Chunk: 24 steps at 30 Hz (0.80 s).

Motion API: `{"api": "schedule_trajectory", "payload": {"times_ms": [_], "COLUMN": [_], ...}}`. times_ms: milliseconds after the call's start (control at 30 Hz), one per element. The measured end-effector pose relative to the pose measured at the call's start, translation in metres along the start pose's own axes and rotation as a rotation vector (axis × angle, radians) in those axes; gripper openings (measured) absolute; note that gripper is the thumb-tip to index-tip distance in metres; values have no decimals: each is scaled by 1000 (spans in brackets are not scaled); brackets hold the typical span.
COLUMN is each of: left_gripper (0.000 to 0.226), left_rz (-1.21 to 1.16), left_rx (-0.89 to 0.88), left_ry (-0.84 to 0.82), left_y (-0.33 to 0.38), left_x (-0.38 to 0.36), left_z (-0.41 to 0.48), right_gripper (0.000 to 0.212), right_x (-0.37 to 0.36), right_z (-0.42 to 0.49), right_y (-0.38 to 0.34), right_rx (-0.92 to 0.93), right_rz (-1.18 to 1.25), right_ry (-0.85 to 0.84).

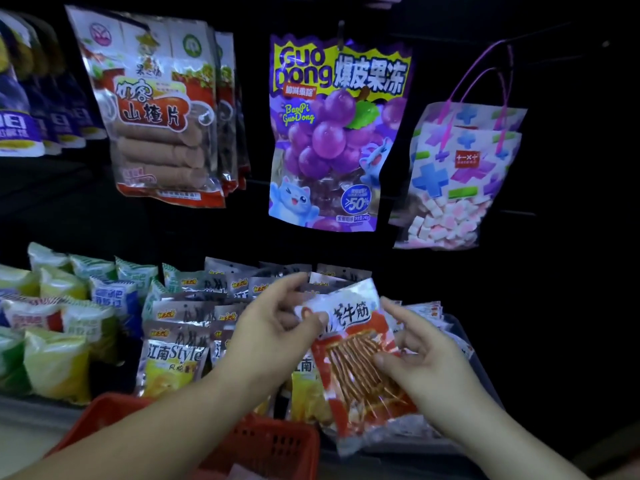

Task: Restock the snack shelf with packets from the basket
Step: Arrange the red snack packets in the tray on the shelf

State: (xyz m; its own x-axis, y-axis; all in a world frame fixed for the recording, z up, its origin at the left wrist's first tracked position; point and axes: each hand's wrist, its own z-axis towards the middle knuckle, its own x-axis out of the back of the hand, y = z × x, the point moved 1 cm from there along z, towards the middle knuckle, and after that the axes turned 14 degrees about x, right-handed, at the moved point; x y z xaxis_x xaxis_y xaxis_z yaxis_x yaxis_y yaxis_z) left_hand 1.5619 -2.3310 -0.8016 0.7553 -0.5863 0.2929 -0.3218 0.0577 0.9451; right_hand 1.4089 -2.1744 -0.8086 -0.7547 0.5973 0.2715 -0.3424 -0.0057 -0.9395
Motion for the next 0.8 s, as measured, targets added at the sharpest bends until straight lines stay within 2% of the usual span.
{"api": "schedule_trajectory", "payload": {"times_ms": [100,167,300,433,533,667,800], "left_gripper": [77,73,67,74,79,65,54], "left_rz": [-79,-168,-179,-200,-241,-281,-344], "left_rx": [190,218,184,160,225,311,246], "left_ry": [-129,-249,-164,-200,-229,-251,-193], "left_y": [-6,-6,-3,-1,-2,-5,-2], "left_x": [-11,-23,-29,-26,-25,-26,-18], "left_z": [-13,-22,-25,-32,-34,-35,-29], "right_gripper": [71,76,89,69,69,73,76], "right_x": [-4,-8,-9,-7,-9,-8,-14], "right_z": [2,2,2,2,4,6,1], "right_y": [3,5,1,3,4,7,5], "right_rx": [-25,-45,-10,-63,-77,-41,-63], "right_rz": [64,103,82,140,125,124,158], "right_ry": [140,176,112,-5,61,124,-24]}}
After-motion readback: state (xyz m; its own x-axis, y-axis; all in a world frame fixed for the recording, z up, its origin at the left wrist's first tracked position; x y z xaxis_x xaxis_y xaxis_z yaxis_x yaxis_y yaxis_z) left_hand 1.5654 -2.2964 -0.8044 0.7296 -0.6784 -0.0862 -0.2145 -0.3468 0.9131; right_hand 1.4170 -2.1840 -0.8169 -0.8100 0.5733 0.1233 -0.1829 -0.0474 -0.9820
